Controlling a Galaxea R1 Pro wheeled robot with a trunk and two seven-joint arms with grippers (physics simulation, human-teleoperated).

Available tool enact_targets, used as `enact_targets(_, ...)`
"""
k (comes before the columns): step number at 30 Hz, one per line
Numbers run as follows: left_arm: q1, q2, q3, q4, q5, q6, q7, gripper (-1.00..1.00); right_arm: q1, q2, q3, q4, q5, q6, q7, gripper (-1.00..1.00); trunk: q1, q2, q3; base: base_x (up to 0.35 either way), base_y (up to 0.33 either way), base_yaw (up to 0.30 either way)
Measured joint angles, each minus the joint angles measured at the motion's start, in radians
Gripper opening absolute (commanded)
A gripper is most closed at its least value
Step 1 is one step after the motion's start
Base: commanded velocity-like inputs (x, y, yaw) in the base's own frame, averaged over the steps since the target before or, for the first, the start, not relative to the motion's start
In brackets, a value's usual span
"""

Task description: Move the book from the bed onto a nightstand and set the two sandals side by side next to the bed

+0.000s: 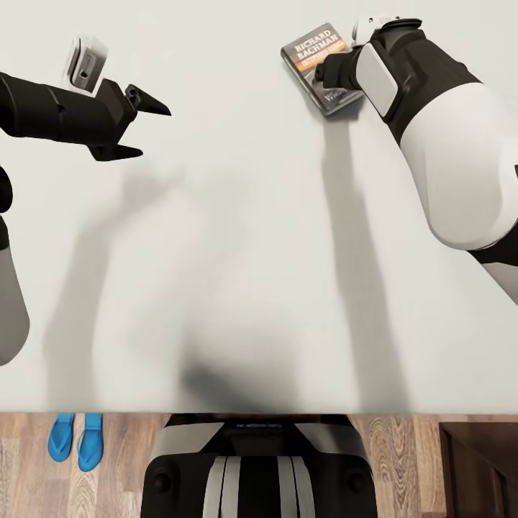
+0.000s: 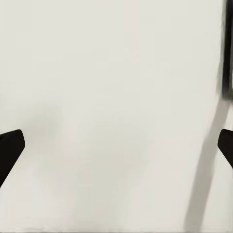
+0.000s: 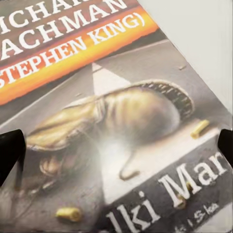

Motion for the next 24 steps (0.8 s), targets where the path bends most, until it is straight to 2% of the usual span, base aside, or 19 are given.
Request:
enact_targets(8, 0.0, 0.0, 0.002, 0.0, -0.001, 0.0, 0.0, 1.0, -0.001, 0.0, -0.001, 0.001, 0.0, 0.0, 0.0, 1.0, 0.0, 0.0, 0.0, -0.082, -0.025, 0.0)
enact_targets(24, 0.0, 0.0, 0.003, 0.0, -0.001, 0.0, -0.001, 1.0, -0.006, 0.0, 0.0, 0.009, 0.002, 0.0, -0.001, 1.0, 0.0, 0.0, 0.0, -0.01, -0.003, 0.0)
